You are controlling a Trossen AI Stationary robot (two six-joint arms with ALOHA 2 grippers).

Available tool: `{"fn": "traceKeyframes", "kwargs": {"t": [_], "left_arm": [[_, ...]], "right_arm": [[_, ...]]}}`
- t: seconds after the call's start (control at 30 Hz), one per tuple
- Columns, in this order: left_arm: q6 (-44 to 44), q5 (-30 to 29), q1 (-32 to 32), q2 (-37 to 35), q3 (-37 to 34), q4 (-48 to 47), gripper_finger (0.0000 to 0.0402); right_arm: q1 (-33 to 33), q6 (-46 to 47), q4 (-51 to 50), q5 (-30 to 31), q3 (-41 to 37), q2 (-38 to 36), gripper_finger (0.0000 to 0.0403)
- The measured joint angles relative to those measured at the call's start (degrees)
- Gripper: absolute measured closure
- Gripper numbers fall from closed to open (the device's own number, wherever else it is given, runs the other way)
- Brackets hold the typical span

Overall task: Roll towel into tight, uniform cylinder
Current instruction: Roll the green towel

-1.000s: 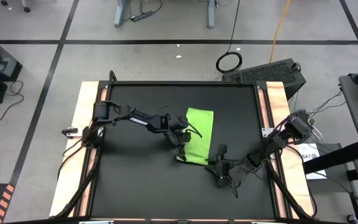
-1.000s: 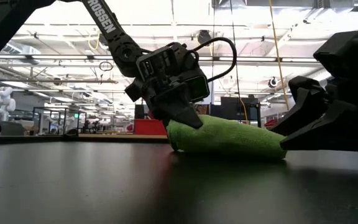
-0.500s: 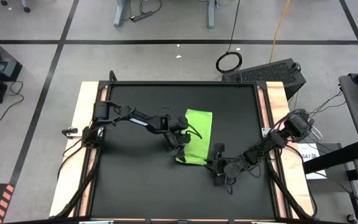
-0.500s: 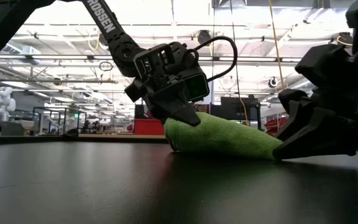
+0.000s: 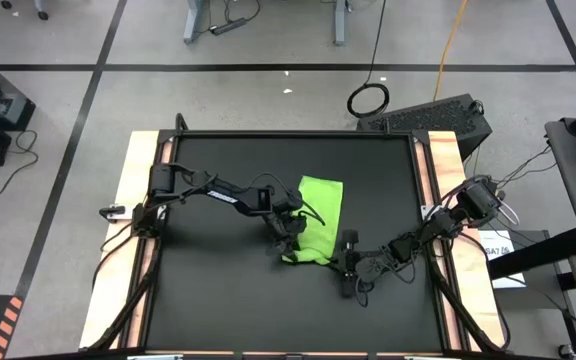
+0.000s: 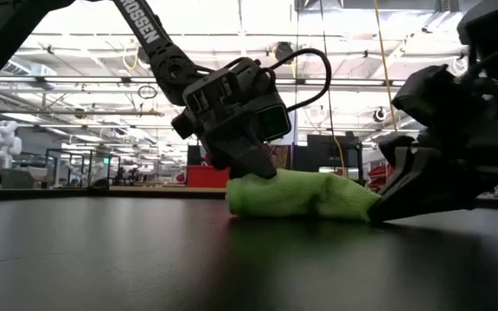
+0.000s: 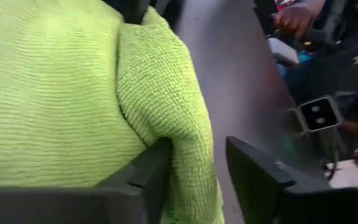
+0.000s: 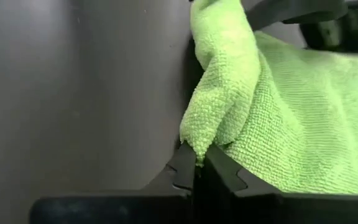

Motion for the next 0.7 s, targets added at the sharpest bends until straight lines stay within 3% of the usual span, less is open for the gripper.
{"fn": "traceKeyframes", "kwargs": {"t": [0.17, 0.3, 0.47, 0.7], "left_arm": [[7.0, -6.8, -1.3, -3.6, -0.1, -5.0, 0.0194], [13.9, -15.8, -3.9, -6.9, -0.1, -10.7, 0.0191], [22.0, -31.5, -9.8, -9.9, 0.0, -16.8, 0.0190], [25.6, -47.4, -18.3, -10.6, 0.0, -16.8, 0.0190]], "right_arm": [[-0.8, 5.0, 1.2, -8.5, 0.2, -0.1, 0.0400], [-1.1, 6.1, 2.1, -14.2, 0.2, -0.4, 0.0400], [-1.4, 6.3, -0.3, -21.4, 0.0, -2.8, 0.0400], [-3.6, 7.7, -10.2, -27.0, -0.1, -9.7, 0.0399]]}}
